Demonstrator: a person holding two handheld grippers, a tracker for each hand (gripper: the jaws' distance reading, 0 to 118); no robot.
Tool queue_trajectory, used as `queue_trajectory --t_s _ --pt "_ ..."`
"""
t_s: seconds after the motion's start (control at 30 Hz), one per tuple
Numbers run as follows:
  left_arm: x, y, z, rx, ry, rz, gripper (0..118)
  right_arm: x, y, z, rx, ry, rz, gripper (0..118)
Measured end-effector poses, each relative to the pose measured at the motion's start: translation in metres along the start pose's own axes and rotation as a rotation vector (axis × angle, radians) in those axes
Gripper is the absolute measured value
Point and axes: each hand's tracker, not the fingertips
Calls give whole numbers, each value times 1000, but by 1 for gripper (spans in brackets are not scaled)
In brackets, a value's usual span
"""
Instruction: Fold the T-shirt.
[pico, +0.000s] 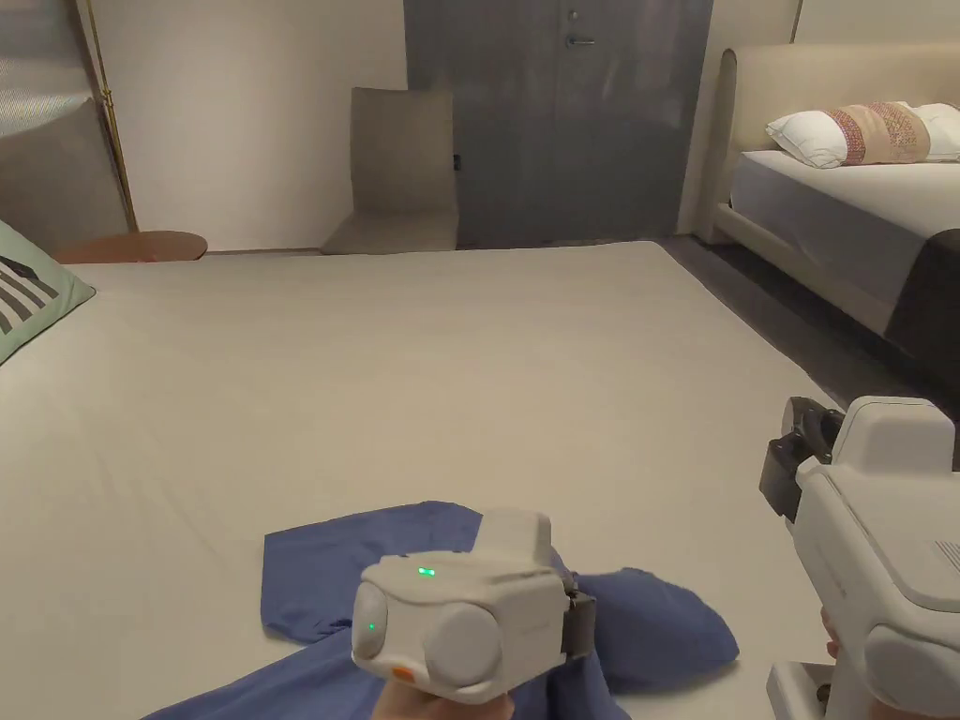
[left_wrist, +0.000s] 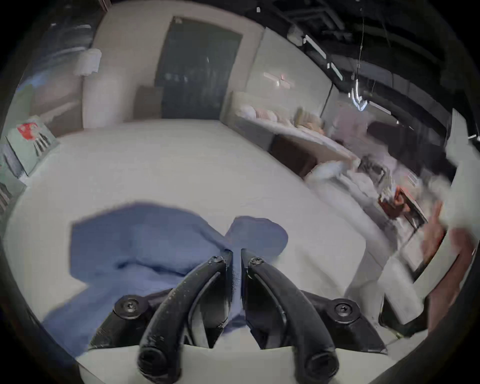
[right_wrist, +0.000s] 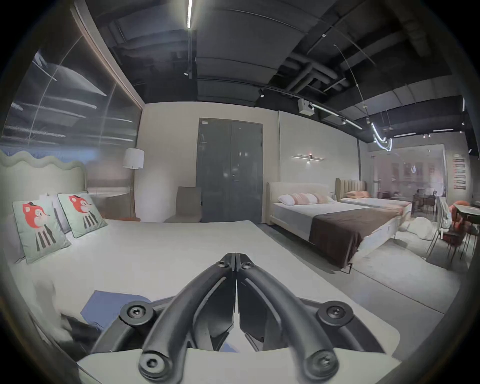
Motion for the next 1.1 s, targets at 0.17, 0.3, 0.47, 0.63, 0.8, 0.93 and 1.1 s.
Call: queue_trajectory --t_s 0.17,0.3,0.47,0.63,0.8,0.93,1.1 --pt "10 -46 -31 -158 10 -10 2 2 -4 5 -25 -6 1 1" --pt "9 -58 -33 -192 32 -4 2 -2 -6 7 -26 4 0 1" --pt "4 -43 -12 -125 5 -5 40 -5 -8 4 -19 16 1 1" --pt "-21 -17 56 130 68 -6 109 -13 -5 1 -10 35 -12 1" --pt "-81 -1 142 380 321 47 108 -26 -5 -6 1 62 -24 1" --pt "-113 -7 206 554 603 66 107 -40 -7 -10 -1 85 -26 1" --pt "-142 -20 253 669 745 130 53 -55 -7 -7 -5 112 -21 1"
